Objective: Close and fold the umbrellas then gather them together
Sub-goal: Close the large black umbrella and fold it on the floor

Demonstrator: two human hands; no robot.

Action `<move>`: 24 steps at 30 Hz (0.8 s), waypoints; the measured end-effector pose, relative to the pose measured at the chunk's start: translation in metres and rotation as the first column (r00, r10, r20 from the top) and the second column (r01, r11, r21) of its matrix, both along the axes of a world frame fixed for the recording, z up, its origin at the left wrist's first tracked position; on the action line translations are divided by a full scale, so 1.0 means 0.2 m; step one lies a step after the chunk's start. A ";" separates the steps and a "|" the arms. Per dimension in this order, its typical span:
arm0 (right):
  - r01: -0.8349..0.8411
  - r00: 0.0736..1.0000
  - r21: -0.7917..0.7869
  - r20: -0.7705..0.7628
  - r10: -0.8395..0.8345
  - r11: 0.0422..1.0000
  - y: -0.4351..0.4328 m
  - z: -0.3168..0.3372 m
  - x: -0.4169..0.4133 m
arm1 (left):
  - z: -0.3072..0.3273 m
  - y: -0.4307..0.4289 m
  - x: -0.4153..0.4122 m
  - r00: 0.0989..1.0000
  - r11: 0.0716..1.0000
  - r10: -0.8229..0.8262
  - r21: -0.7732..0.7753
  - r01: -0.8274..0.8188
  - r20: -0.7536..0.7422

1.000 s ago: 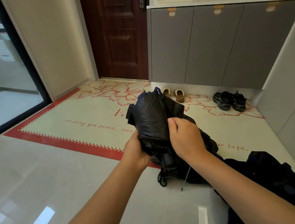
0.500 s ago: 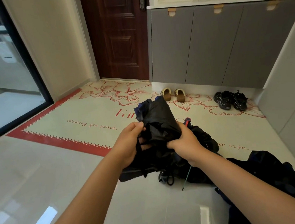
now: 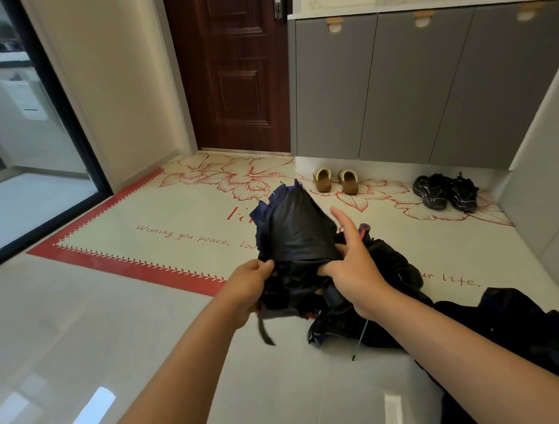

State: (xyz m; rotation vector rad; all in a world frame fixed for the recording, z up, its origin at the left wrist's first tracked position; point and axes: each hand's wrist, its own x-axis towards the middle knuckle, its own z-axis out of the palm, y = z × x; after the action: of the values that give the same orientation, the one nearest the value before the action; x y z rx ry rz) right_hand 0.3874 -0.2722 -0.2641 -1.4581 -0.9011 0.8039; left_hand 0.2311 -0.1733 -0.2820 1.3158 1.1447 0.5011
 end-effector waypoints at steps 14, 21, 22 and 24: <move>-0.084 0.845 -0.397 0.458 0.277 0.914 -0.01 0.06 0.05 | 0.04 -0.13 0.16 0.959 0.977 0.194 -0.134 -0.169 0.207; -0.137 0.931 -0.292 0.289 0.224 0.946 0.00 -0.04 0.08 | 0.10 -0.13 0.15 0.996 0.997 0.025 0.067 -0.031 0.087; -0.127 0.933 -0.280 0.292 0.211 0.951 0.00 -0.06 0.09 | 0.10 -0.11 0.14 0.997 0.996 -0.029 0.088 0.022 0.074; -0.122 0.932 -0.263 0.300 0.202 0.957 0.00 -0.07 0.11 | 0.11 -0.08 0.10 0.992 0.986 -0.118 0.124 0.111 0.051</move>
State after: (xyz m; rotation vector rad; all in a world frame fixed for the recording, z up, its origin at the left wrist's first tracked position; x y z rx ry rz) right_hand 0.4087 -0.2719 -0.2773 -1.7811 -1.2201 0.8304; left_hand 0.2513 -0.1899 -0.2609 1.4540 0.9974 0.5279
